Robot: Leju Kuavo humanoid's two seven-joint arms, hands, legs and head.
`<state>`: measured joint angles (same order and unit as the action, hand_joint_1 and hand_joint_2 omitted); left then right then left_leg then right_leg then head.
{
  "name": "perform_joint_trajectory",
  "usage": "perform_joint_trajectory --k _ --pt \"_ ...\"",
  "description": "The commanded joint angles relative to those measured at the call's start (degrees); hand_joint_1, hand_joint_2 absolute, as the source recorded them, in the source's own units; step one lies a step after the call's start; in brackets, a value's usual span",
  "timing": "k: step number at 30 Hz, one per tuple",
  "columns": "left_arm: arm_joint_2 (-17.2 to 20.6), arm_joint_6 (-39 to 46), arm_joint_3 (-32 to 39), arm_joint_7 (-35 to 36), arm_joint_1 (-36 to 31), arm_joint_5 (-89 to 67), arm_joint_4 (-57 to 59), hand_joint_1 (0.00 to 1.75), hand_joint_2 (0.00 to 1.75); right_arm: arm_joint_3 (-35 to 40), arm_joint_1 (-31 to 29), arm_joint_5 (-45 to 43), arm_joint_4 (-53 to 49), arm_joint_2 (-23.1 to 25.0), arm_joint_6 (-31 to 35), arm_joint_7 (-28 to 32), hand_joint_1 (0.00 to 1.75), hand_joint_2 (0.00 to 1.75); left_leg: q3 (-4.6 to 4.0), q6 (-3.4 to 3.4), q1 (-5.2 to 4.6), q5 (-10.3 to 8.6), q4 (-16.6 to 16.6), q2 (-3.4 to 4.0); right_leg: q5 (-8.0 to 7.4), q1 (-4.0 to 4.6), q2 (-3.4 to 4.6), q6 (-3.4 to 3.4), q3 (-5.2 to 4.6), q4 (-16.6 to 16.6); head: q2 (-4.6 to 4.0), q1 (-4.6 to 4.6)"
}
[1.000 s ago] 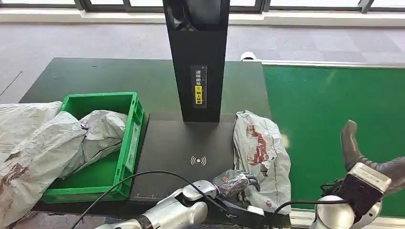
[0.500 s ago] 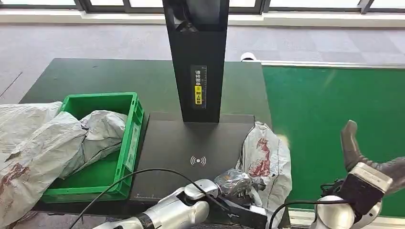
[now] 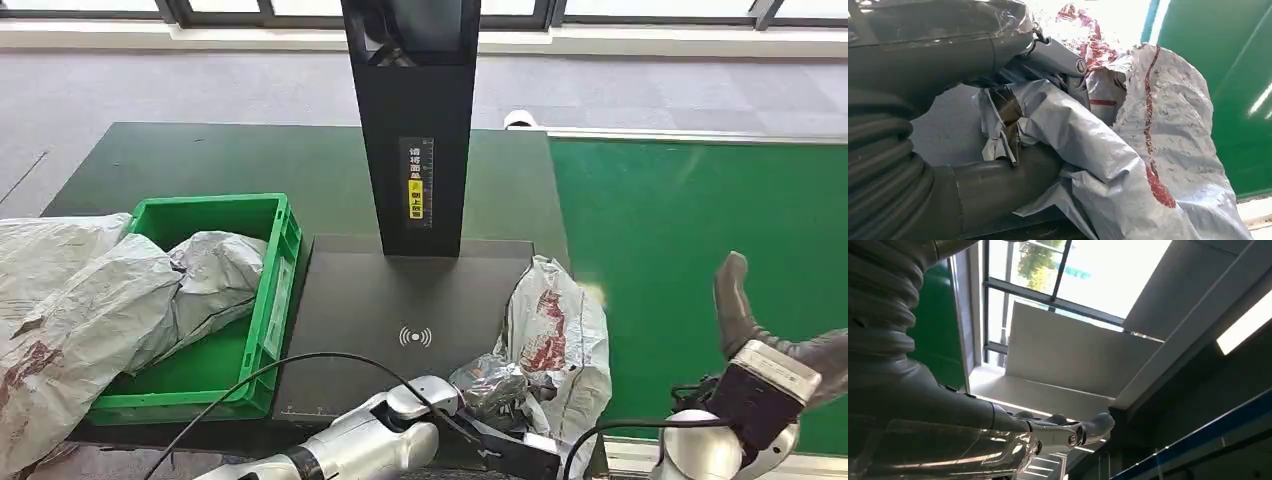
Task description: Moved the parcel from conveyor to table for the left to box.
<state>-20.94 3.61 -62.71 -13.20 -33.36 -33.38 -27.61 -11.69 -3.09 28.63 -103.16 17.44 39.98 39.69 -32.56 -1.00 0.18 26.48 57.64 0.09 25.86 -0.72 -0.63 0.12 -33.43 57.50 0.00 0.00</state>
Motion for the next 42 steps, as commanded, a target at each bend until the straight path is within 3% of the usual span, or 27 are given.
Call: perform_joint_trajectory --k 1,7,8,9,10,13,15,18,25,26,28,37,42 --pt "0.94 -1.12 -2.92 0.75 0.45 0.05 3.59 1.75 1.75 -0.55 -1.65 -0.33 1.95 2.56 0.02 -0.25 0.00 1.75 0.06 -0.01 0.02 -0.03 -0.12 0.19 -0.10 0.02 0.23 -0.04 0.00 -0.12 0.00 0.00" --pt "0.94 -1.12 -2.92 0.75 0.45 0.05 3.59 1.75 1.75 -0.55 -1.65 -0.33 1.95 2.56 0.02 -0.25 0.00 1.75 0.09 -0.01 0.01 -0.02 -0.10 0.18 -0.08 0.01 0.23 -0.03 0.02 -0.10 0.00 0.00" --pt "5.97 13.28 11.48 15.15 10.46 -14.35 -10.81 1.75 1.75 -0.48 -0.76 -0.14 1.82 2.56 0.02 0.31 0.00 1.75 0.07 0.00 0.01 -0.01 -0.07 0.15 -0.06 0.01 0.18 -0.03 0.02 -0.07 0.00 0.00" --pt "5.74 34.88 33.08 13.60 11.40 -35.95 -27.72 1.75 1.75 -0.02 -0.11 -0.18 1.77 2.56 0.02 0.31 0.00 1.75 0.07 -0.01 0.02 -0.03 -0.11 0.17 -0.10 0.02 0.22 -0.03 0.02 -0.12 0.00 0.00" --pt "7.07 36.39 40.86 10.65 11.30 -41.34 -31.70 1.75 1.75 0.25 0.28 -0.27 1.77 2.56 0.02 0.31 0.00 1.75 0.09 -0.01 -0.01 -0.03 -0.21 0.28 -0.11 -0.01 0.33 -0.05 -0.02 -0.19 0.00 0.00" --pt "9.01 36.39 48.74 8.18 13.54 -40.86 -41.69 1.75 1.75 0.77 0.44 -0.17 2.30 2.56 0.02 0.31 0.00 1.75 -0.49 0.01 -0.01 0.06 0.02 0.38 -0.08 -0.05 0.40 -0.03 -0.17 0.07 0.00 0.00" --pt "7.09 36.39 53.14 5.77 16.83 -41.15 -47.22 1.75 1.75 0.94 0.47 -0.09 2.52 2.56 0.02 0.31 0.00 1.75 -0.56 -0.03 0.07 0.00 0.01 0.51 -0.12 0.01 0.52 -0.03 -0.57 0.02 0.00 0.00" --pt "3.37 36.39 61.50 -2.04 20.72 -39.31 -53.10 1.75 1.75 1.17 2.21 -0.81 2.14 2.56 0.02 0.31 0.00 1.75 -0.09 -0.13 0.08 0.00 -0.11 0.77 -0.19 0.04 0.83 -0.04 -0.42 -0.06 0.00 0.00" --pt "3.37 36.39 61.50 -2.04 20.72 -39.31 -53.10 1.75 1.75 1.17 2.21 -0.81 2.14 2.56 0.02 0.31 0.00 1.75 -0.06 -0.09 0.10 -0.05 -0.13 0.54 -0.13 0.17 0.64 -0.01 -0.34 -0.10 0.00 0.00" --pt "0.94 36.39 66.45 -3.37 21.60 -38.02 -58.68 1.75 1.75 3.11 2.82 -0.34 2.65 2.56 0.02 0.31 0.00 1.75 -0.13 -0.09 0.06 -0.06 -0.09 0.51 -0.11 0.12 0.59 0.00 -0.40 -0.03 0.00 0.00" --pt "1.28 36.39 67.75 -6.25 24.07 -35.74 -60.21 1.75 1.75 3.11 3.19 -0.42 2.40 2.56 0.02 0.31 0.00 1.75 -0.16 -0.08 0.09 -0.03 -0.08 0.60 -0.12 0.14 0.70 0.01 -0.42 -0.07 0.00 0.00" --pt "1.28 36.39 67.75 -6.25 24.07 -35.74 -60.21 1.75 1.75 3.11 3.19 -0.42 2.40 2.56 0.02 0.31 0.00 1.75 -0.17 -0.06 0.07 -0.03 -0.10 0.40 -0.08 0.07 0.48 0.02 -0.36 -0.08 0.00 0.00" --pt "0.94 36.39 73.64 -7.53 24.31 -34.77 -66.09 1.75 1.75 3.50 3.45 -0.34 1.96 2.56 0.02 0.31 0.00 1.75 -0.19 -0.07 0.08 -0.01 -0.07 0.47 -0.09 0.08 0.55 0.01 -0.40 -0.05 0.00 0.00"
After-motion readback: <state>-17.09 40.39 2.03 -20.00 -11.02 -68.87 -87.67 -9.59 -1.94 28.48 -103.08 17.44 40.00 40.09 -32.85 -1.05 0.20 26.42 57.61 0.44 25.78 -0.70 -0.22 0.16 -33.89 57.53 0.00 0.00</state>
